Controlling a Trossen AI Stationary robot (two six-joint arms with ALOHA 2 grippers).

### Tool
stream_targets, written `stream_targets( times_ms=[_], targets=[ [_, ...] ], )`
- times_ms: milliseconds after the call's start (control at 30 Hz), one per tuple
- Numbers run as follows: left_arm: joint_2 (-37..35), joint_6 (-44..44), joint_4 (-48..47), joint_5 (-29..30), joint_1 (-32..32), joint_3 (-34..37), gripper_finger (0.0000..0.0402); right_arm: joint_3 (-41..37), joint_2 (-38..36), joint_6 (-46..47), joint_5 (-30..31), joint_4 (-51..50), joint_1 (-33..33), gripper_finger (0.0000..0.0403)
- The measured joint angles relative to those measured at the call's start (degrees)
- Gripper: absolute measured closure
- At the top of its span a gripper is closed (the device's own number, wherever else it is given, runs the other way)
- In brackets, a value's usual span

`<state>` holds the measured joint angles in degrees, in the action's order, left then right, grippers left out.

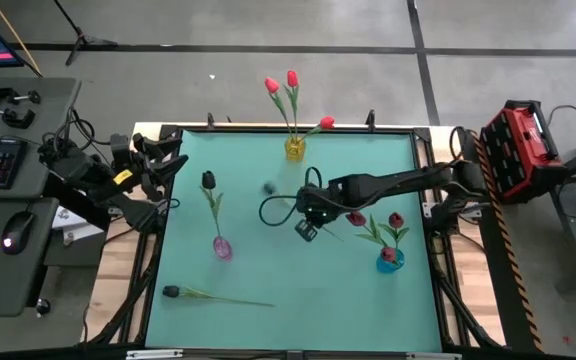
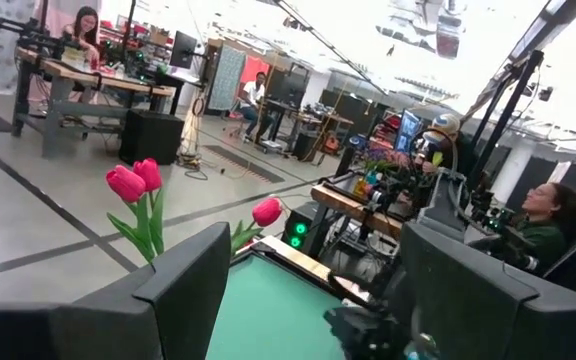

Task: Sort flowers into vase by color
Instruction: Put the top black tulip into the violet vase

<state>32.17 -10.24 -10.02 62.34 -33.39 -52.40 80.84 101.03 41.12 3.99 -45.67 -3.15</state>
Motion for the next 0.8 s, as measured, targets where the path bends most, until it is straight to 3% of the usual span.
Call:
stream_targets(
  times_ms=[133,233,433,700,800],
  targets=[
    [0.0,0.0,0.0,0.0,0.0,0.0,0.0122,0.0,-2.3,0.4,2.8,5.3,-2.0,0.0402],
    [0.0,0.0,0.5,0.2,0.0,0.0,0.0122,0.0,-3.7,-0.1,6.8,15.0,-2.3,0.0403],
    [0.3,0.8,5.0,1.3,0.1,0.0,0.0122,0.0,-4.7,-5.9,8.9,37.1,-0.5,0.0403],
    [4.0,12.7,20.2,1.1,0.2,0.0,0.0122,0.0,-5.1,-14.7,10.0,64.9,0.5,0.0403],
    [7.7,16.4,22.7,-1.8,1.3,0.0,0.0122,0.0,-5.1,-16.7,10.1,70.9,0.6,0.0403]
  ],
)
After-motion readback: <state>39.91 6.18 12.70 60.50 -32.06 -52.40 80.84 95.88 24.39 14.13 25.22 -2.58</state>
